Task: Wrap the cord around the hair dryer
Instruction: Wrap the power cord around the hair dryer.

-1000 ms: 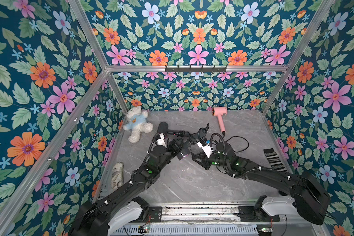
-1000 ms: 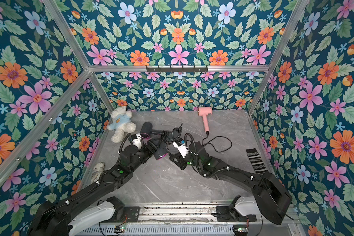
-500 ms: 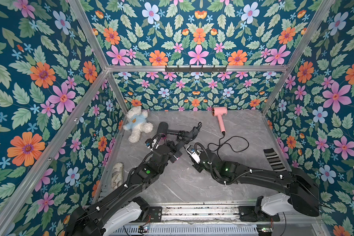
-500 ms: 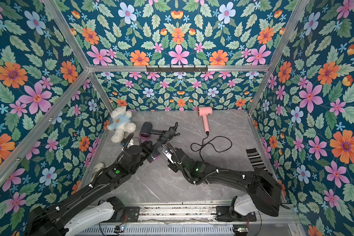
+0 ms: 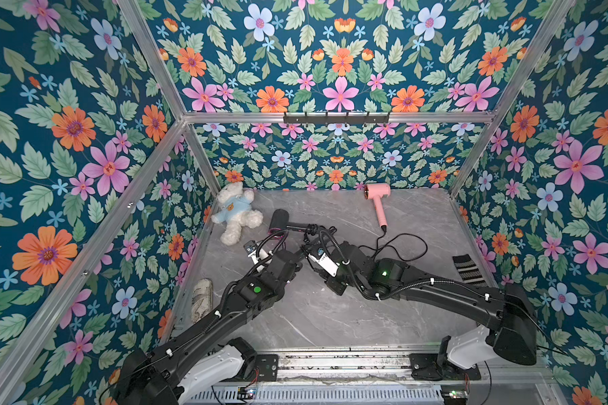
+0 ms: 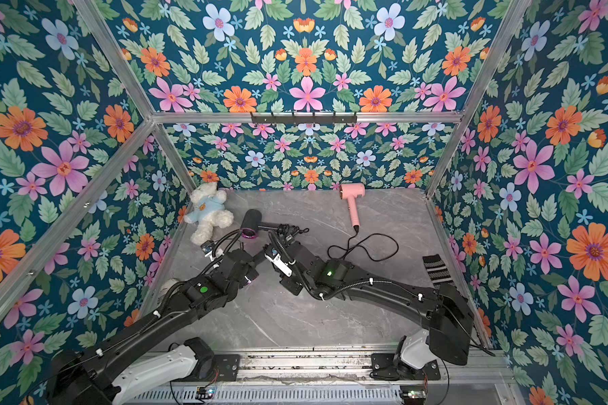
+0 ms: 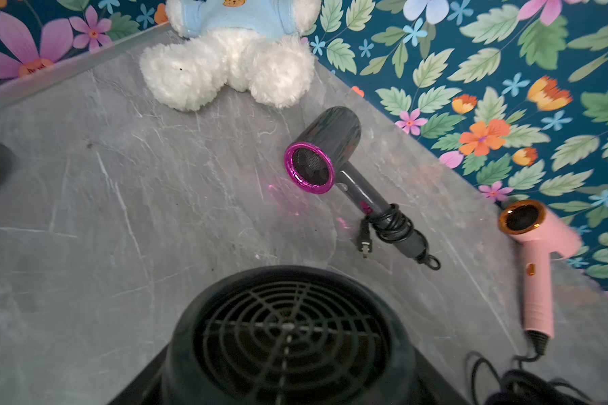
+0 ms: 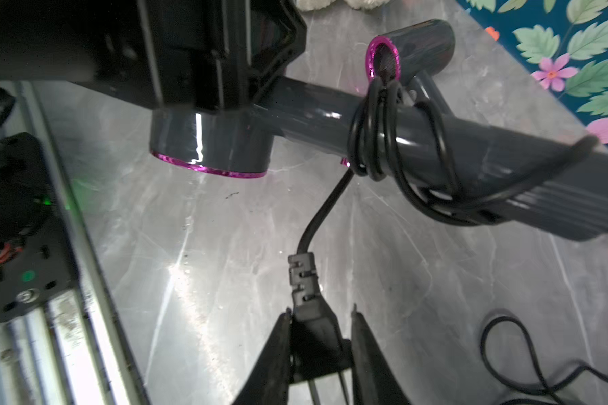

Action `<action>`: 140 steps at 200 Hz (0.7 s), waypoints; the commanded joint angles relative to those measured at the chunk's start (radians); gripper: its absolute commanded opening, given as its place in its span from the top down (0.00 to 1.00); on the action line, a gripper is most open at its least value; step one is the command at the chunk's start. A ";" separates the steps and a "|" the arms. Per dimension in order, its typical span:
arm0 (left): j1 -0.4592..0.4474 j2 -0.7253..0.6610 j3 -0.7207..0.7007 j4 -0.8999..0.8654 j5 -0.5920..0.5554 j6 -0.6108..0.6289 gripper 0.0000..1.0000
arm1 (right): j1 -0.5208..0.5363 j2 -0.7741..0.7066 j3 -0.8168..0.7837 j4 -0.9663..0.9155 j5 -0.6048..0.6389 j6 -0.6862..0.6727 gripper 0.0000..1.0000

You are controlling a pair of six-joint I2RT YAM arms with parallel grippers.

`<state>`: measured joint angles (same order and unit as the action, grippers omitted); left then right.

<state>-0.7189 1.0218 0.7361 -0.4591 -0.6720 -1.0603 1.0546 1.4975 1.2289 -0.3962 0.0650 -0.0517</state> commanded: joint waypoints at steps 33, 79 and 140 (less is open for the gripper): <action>-0.029 0.145 0.130 -0.031 -0.166 0.277 1.00 | -0.049 0.062 0.183 -0.323 -0.236 0.041 1.00; -0.029 0.181 0.109 -0.003 0.060 0.477 1.00 | -0.136 0.143 0.199 -0.331 -0.297 0.005 1.00; -0.021 0.249 0.077 0.008 0.211 0.544 1.00 | -0.168 0.274 0.159 -0.227 -0.384 0.039 1.00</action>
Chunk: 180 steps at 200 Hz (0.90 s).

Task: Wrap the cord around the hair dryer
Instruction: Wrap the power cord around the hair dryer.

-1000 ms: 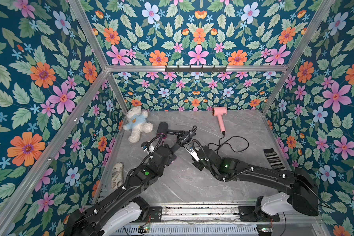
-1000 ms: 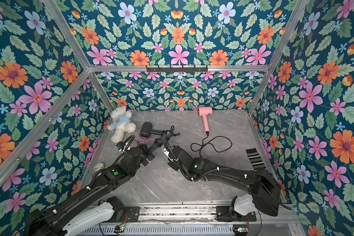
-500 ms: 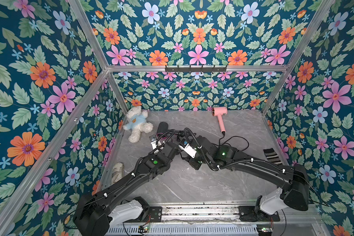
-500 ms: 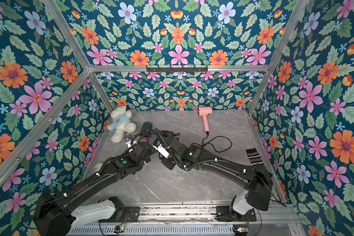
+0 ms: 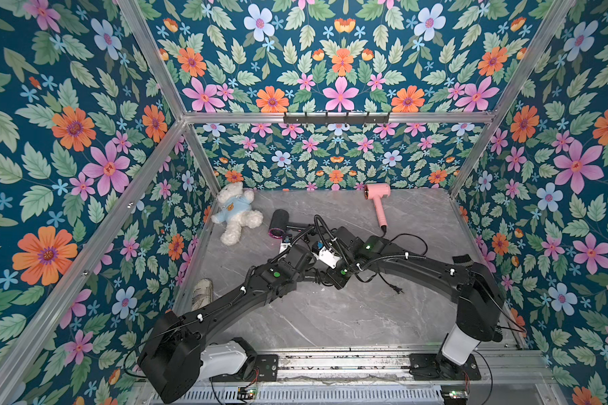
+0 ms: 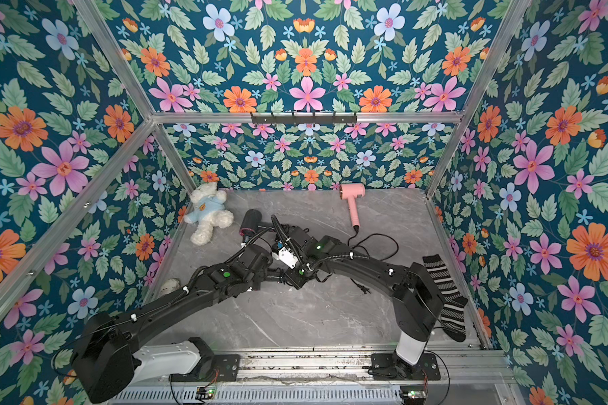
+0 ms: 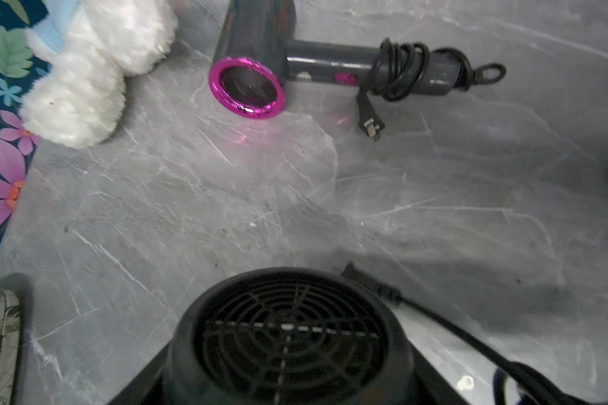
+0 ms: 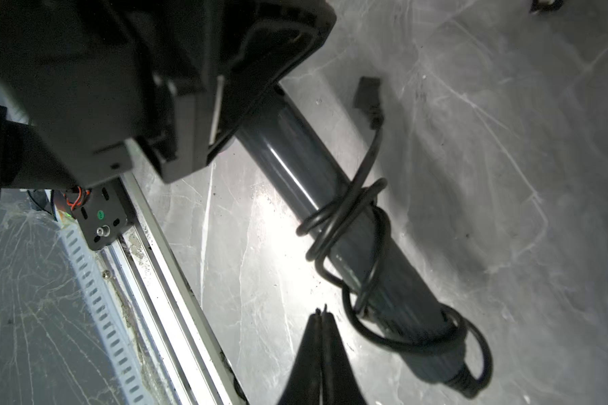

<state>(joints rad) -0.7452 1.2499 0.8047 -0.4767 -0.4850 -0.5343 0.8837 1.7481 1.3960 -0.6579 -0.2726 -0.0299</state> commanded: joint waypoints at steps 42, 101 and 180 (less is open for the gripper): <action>0.012 -0.003 0.004 0.080 0.034 0.020 1.00 | -0.106 -0.180 -0.178 0.198 -0.140 0.135 1.00; 0.079 -0.056 0.071 0.072 0.299 0.089 1.00 | -0.418 -0.443 -0.380 0.224 -0.295 0.028 0.74; 0.115 -0.055 0.323 -0.077 0.593 0.115 1.00 | -0.712 -0.523 -0.690 0.836 -0.845 0.178 0.46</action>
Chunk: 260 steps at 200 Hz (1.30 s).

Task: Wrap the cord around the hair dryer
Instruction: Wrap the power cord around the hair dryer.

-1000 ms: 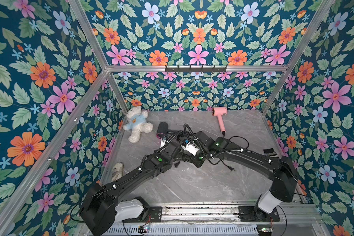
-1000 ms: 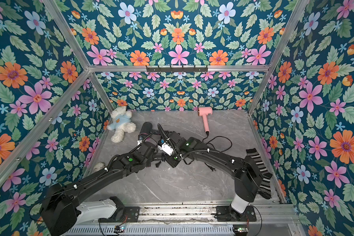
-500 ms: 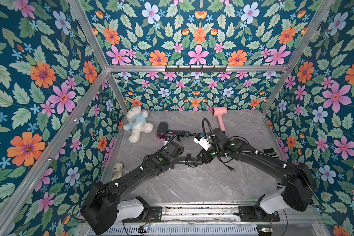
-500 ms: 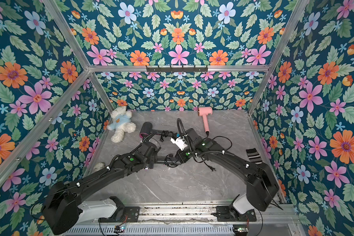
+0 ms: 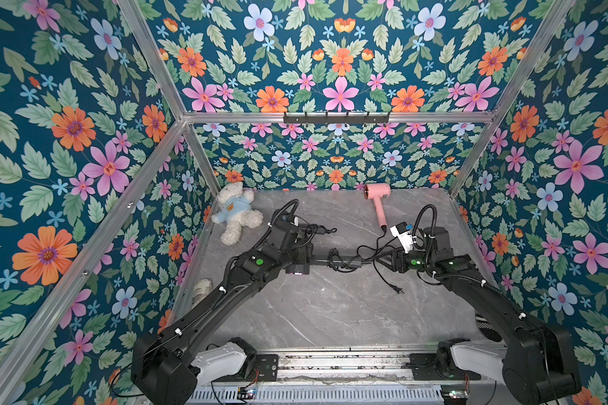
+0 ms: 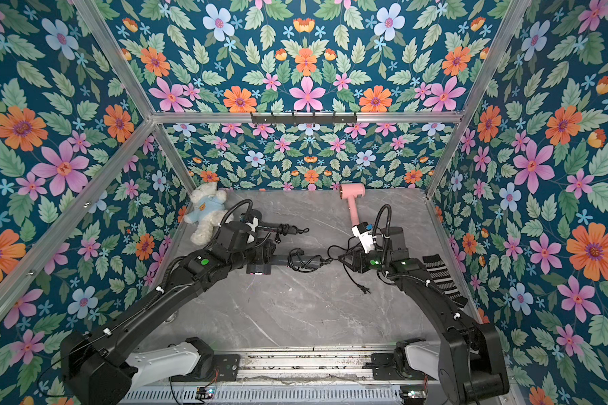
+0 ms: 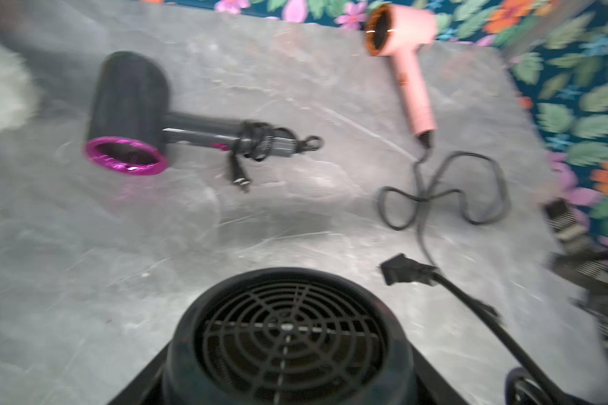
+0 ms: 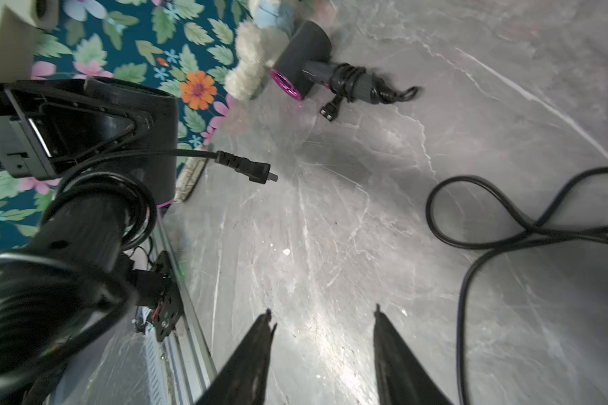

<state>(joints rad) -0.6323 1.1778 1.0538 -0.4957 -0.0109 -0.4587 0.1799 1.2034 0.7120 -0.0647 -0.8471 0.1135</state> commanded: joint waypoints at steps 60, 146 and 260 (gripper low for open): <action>0.002 0.055 0.251 -0.163 0.250 0.097 1.00 | -0.007 0.087 -0.063 0.594 -0.424 0.169 0.40; 0.000 0.100 0.328 -0.221 0.358 0.145 1.00 | 0.048 0.229 0.025 0.950 -0.600 0.387 0.35; 0.000 0.111 0.335 -0.210 0.423 0.155 1.00 | 0.135 0.491 0.133 1.487 -0.695 0.789 0.19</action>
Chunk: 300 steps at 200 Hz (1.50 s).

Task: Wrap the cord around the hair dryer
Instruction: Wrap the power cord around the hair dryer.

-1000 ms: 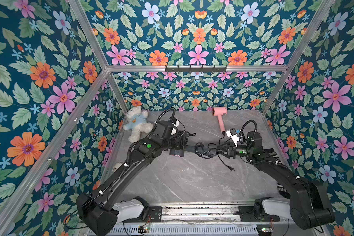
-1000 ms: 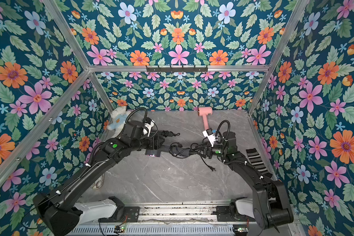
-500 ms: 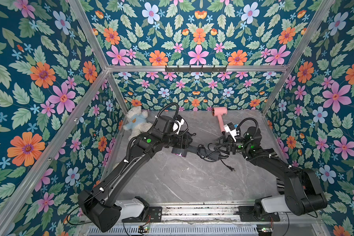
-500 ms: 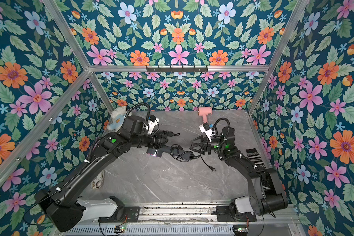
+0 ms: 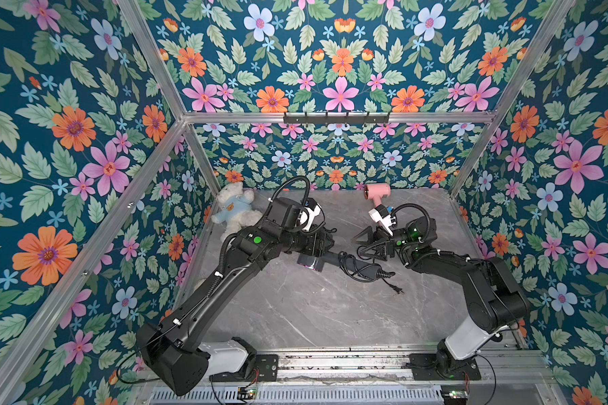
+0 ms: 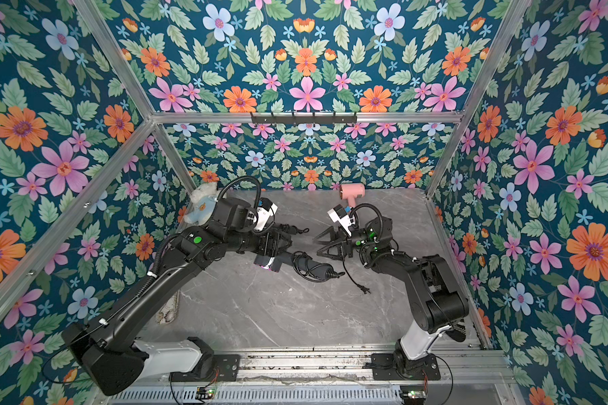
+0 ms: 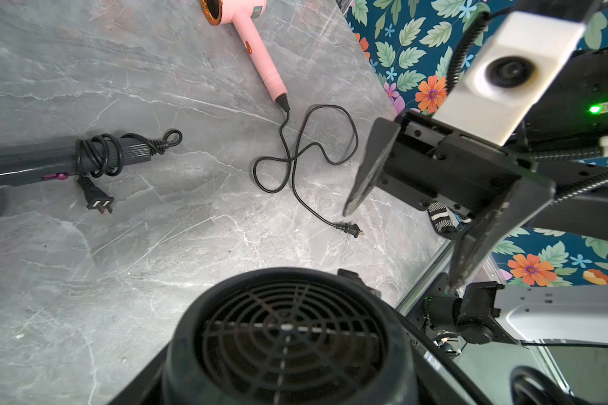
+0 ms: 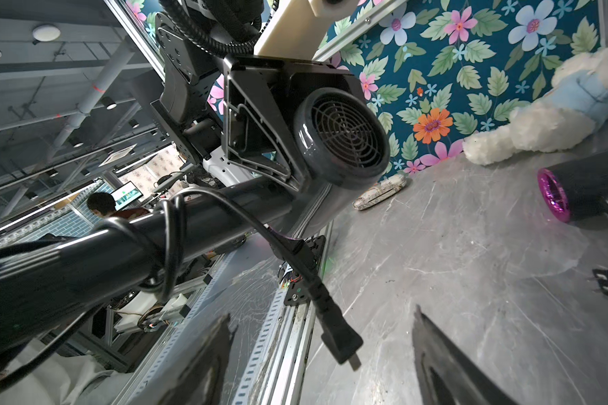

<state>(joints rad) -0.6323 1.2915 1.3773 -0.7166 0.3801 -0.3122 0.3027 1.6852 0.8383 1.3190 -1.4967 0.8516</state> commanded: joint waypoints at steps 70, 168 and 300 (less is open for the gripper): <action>0.000 0.008 0.035 0.016 0.076 0.011 1.00 | 0.040 0.046 0.021 0.102 -0.031 0.026 0.19; 0.000 0.015 0.047 0.019 0.079 0.013 1.00 | 0.116 0.067 0.050 0.102 -0.052 0.023 0.23; 0.040 -0.173 -0.302 0.439 -0.084 -0.341 1.00 | 0.113 0.082 -0.084 0.075 0.226 -0.005 1.00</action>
<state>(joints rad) -0.6140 1.1748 1.1767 -0.5343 0.3702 -0.4496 0.4168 1.7866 0.8028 1.3712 -1.4139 0.8661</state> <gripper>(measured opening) 0.764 0.195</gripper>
